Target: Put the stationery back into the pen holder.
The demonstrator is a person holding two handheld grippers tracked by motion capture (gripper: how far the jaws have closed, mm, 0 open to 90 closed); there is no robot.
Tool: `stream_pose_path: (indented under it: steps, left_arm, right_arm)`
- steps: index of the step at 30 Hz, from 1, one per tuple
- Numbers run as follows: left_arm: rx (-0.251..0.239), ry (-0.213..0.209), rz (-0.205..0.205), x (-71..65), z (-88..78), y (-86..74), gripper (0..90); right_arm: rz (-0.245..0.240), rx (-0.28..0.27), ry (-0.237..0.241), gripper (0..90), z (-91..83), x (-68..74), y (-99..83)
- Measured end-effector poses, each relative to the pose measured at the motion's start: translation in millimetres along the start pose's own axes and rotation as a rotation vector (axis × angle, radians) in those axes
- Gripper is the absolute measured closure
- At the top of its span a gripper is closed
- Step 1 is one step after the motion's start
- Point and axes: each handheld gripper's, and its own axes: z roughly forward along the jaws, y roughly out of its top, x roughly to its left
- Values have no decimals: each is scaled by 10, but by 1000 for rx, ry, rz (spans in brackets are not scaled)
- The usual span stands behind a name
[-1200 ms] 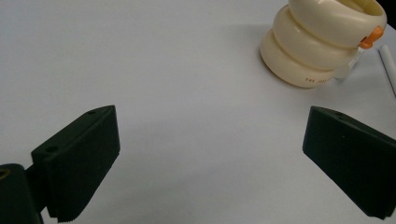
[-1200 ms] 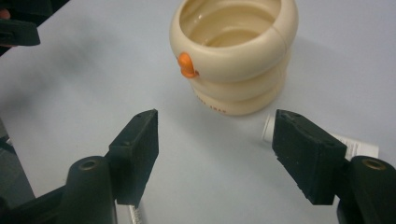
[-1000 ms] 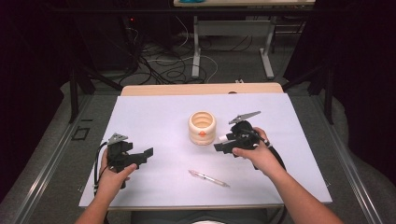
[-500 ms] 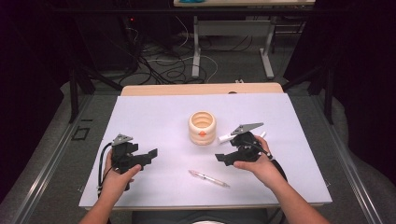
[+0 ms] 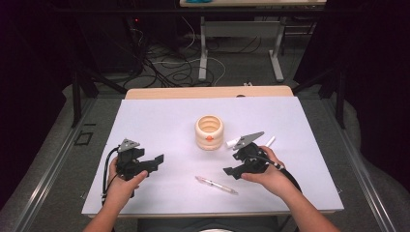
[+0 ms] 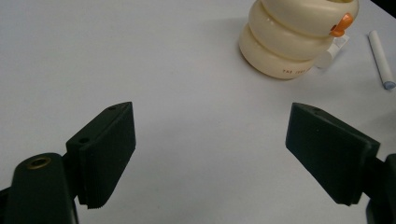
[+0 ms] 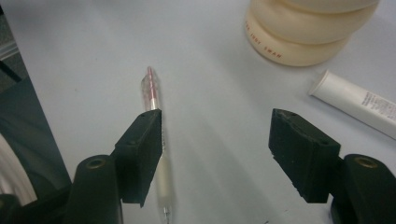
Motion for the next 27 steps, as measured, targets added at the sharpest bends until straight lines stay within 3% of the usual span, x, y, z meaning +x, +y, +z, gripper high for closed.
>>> stream_pose_path:
  steps: [10, 14, 17, 19, 21, 27]
  left_arm:
    - [10, -3, 53, -5, 14, 10, 159]
    - [43, -16, 73, -12, 16, 10, 158]
    - [15, -7, 64, -20, 40, -7, 159]
    - [27, -23, 57, 1, 38, -10, 159]
    - [16, -24, 38, 6, 57, -25, 159]
    - [47, -36, 44, 37, 53, -28, 159]
  right_arm:
    - [-108, 98, 39, 367, 160, 133, -8]
    - [-92, 142, 46, 452, 234, 160, -23]
    - [-70, 160, 72, 520, 275, 177, -31]
    - [-60, 173, 84, 552, 310, 193, -31]
    - [-67, 187, 92, 576, 345, 199, -26]
    - [-66, 232, 85, 617, 440, 232, -15]
